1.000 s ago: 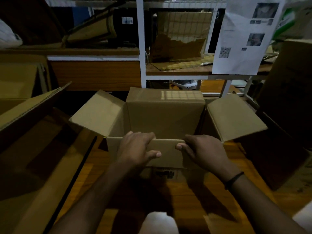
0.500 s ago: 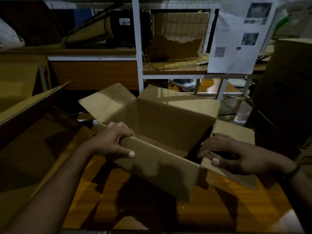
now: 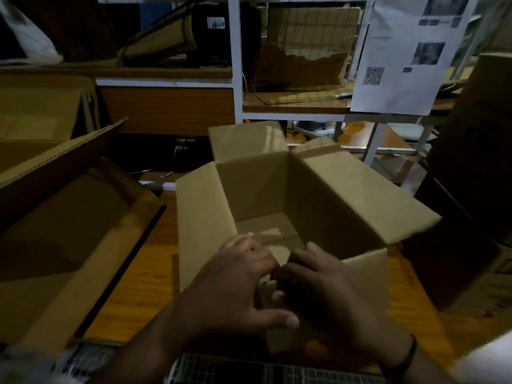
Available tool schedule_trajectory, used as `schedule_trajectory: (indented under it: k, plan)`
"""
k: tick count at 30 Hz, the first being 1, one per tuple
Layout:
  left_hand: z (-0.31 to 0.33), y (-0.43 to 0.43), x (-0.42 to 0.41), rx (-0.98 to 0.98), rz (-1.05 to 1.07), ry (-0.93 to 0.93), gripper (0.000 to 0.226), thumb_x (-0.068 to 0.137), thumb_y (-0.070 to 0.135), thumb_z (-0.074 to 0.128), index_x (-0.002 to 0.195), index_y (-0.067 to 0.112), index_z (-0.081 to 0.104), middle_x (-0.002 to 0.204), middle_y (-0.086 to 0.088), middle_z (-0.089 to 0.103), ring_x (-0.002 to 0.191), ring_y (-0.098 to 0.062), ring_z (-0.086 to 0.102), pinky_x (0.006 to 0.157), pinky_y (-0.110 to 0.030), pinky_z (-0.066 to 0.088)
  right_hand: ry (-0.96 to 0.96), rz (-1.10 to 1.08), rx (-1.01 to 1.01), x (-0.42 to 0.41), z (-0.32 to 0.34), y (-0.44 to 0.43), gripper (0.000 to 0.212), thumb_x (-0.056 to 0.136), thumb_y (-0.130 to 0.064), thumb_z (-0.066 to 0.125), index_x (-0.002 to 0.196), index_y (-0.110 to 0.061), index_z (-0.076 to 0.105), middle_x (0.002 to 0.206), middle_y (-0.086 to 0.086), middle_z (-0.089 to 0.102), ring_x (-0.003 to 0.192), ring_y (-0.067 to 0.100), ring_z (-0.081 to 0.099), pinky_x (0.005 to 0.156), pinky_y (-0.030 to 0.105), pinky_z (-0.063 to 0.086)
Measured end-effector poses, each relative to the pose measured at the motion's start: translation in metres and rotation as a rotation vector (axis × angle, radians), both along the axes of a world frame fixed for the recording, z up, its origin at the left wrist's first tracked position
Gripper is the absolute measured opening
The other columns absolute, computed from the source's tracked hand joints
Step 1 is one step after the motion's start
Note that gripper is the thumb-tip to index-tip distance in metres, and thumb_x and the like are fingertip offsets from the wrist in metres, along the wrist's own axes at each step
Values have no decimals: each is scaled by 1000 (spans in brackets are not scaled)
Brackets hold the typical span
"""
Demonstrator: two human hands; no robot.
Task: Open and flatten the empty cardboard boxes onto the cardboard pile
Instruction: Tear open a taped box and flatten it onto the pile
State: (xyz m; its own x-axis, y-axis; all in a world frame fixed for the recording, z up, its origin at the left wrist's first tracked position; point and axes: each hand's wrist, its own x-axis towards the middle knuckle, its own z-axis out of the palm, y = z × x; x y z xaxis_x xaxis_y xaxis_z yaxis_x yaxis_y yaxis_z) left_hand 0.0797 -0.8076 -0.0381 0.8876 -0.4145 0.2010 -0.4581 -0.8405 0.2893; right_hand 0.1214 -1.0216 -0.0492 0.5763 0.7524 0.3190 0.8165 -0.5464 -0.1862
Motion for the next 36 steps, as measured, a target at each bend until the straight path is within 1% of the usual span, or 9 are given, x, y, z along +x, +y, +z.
schedule_trajectory:
  k: [5, 9, 12, 15, 23, 27, 32, 34, 36]
  plan:
    - [-1, 24, -3, 103, 78, 53, 32, 79, 69, 59, 98, 44, 52, 98, 25, 46, 118, -1, 44, 127, -37, 16, -64, 33, -25, -20, -5, 23, 38, 94, -53, 48, 120, -28, 60, 105, -8, 63, 86, 6, 56, 69, 15, 40]
    - [7, 48, -3, 193, 155, 98, 53, 68, 87, 61, 104, 49, 59, 109, 24, 53, 133, -7, 44, 126, -38, 22, -51, -64, 6, -17, -10, 16, 63, 73, -46, 84, 125, -30, 52, 108, -6, 72, 87, 10, 69, 71, 23, 54]
    - [17, 67, -11, 142, 208, 71, 40, 70, 73, 72, 94, 44, 59, 120, 20, 58, 133, 3, 30, 117, -20, 10, -41, -167, -18, -14, -6, 2, 35, 88, -49, 65, 119, -36, 55, 104, -10, 70, 82, 9, 64, 68, 25, 48]
    - [15, 79, -18, 83, 212, 71, 35, 68, 68, 75, 83, 45, 53, 117, 20, 60, 132, 1, 30, 118, -24, 12, -83, -218, -17, -19, -5, 8, 28, 96, -51, 44, 111, -33, 59, 98, -11, 68, 77, 5, 56, 67, 23, 37]
    - [9, 104, -23, 200, 239, -6, 26, 89, 55, 68, 105, 41, 53, 119, 19, 53, 124, -4, 41, 123, -26, 8, -30, -353, 37, -44, -3, 67, 22, 90, -43, 64, 108, -33, 56, 100, -8, 69, 79, 2, 45, 69, 26, 33]
    - [-9, 94, -26, -69, 137, -52, 24, 100, 52, 47, 118, 38, 54, 112, 21, 46, 110, -2, 42, 107, -37, 39, 120, -327, -74, -60, 15, 110, 39, 97, -39, 59, 133, -28, 50, 133, -3, 60, 115, 18, 59, 96, 32, 41]
    - [-32, 111, -22, -278, 141, -171, 38, 100, 55, 40, 88, 27, 64, 92, 15, 61, 97, -5, 52, 94, -34, 34, 33, -417, -319, -58, 49, 99, 32, 100, -31, 57, 132, -28, 53, 125, -1, 65, 116, 20, 58, 106, 38, 40]
    - [-33, 127, -21, -337, 203, -190, 53, 99, 65, 37, 73, 28, 64, 77, 15, 59, 89, -5, 53, 91, -36, 33, 122, -375, -415, -49, 69, 77, 31, 100, -35, 54, 132, -36, 56, 127, -8, 63, 124, 15, 53, 114, 42, 30]
    - [-33, 149, -19, -449, 246, -193, 54, 97, 64, 41, 59, 31, 60, 70, 11, 58, 85, -8, 55, 90, -38, 36, 385, -315, -475, -39, 87, 57, 23, 105, -46, 48, 125, -45, 58, 122, -18, 61, 118, 9, 53, 101, 32, 39]
